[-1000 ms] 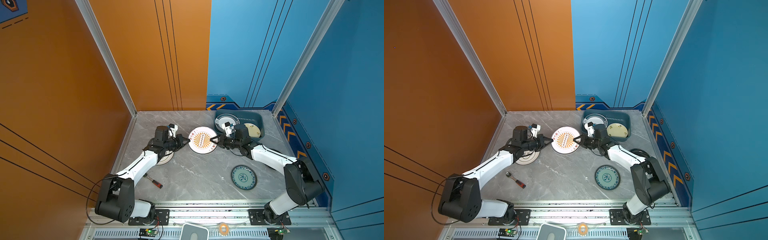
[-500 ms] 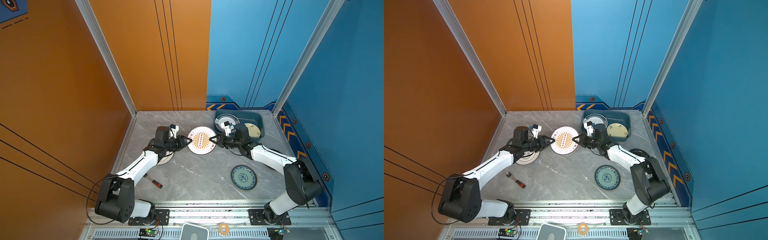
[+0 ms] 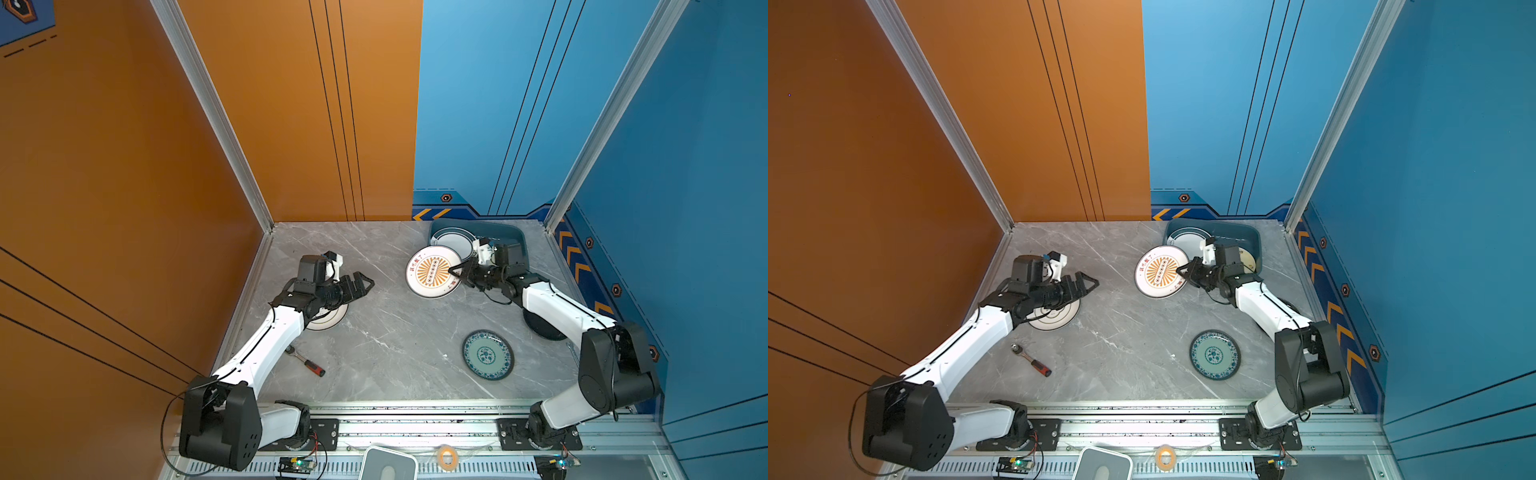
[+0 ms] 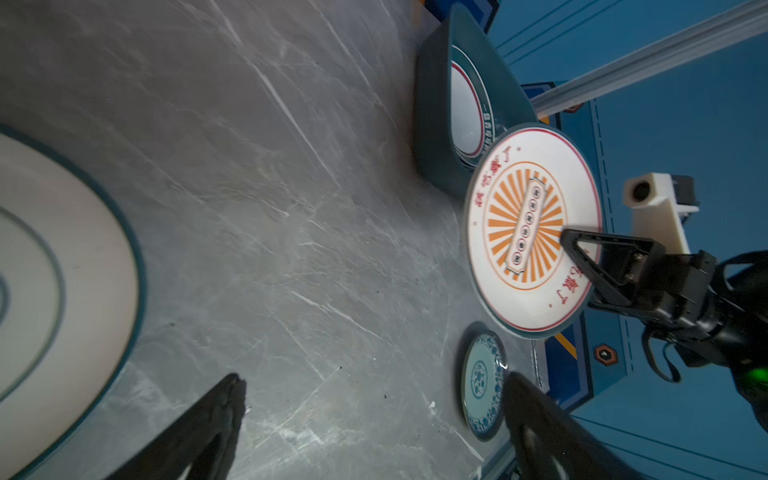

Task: Place the plates into the plastic bin on the countertop
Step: 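Carry the sunburst plate with the right gripper into the teal bin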

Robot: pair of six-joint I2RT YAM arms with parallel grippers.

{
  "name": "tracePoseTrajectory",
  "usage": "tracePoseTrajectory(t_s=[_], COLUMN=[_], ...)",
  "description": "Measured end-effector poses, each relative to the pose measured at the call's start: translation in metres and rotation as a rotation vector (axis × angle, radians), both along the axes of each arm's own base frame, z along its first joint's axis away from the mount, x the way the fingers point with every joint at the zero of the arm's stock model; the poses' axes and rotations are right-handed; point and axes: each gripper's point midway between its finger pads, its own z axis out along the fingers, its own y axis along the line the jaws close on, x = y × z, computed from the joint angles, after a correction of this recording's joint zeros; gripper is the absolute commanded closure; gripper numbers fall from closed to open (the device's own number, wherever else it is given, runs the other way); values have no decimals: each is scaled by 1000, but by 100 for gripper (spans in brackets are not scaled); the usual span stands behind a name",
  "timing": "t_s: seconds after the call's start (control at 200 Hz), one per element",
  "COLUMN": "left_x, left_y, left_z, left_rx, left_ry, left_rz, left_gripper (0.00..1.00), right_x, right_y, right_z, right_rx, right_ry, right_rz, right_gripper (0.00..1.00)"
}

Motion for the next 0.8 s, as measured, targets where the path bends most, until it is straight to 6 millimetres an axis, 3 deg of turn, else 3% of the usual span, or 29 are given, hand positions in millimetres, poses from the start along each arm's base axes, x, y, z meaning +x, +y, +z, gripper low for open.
tracePoseTrajectory(t_s=[0.2, 0.36, 0.551, 0.801], left_x=[-3, -16, -28, -29], left_y=[66, 104, 132, 156], left_z=[3, -11, -39, -52], left_rx=[85, 160, 210, 196], left_ry=[-20, -14, 45, 63], left_rz=[207, 348, 448, 539], left_gripper=[2, 2, 2, 2], right_x=[27, 57, 92, 123], right_y=[-69, -104, -121, -123], right_z=[8, 7, -22, -74], right_rx=[-17, -22, -26, -22], right_ry=[3, 5, 62, 158], right_rz=[-169, -253, -296, -307], right_gripper=[100, 100, 100, 100])
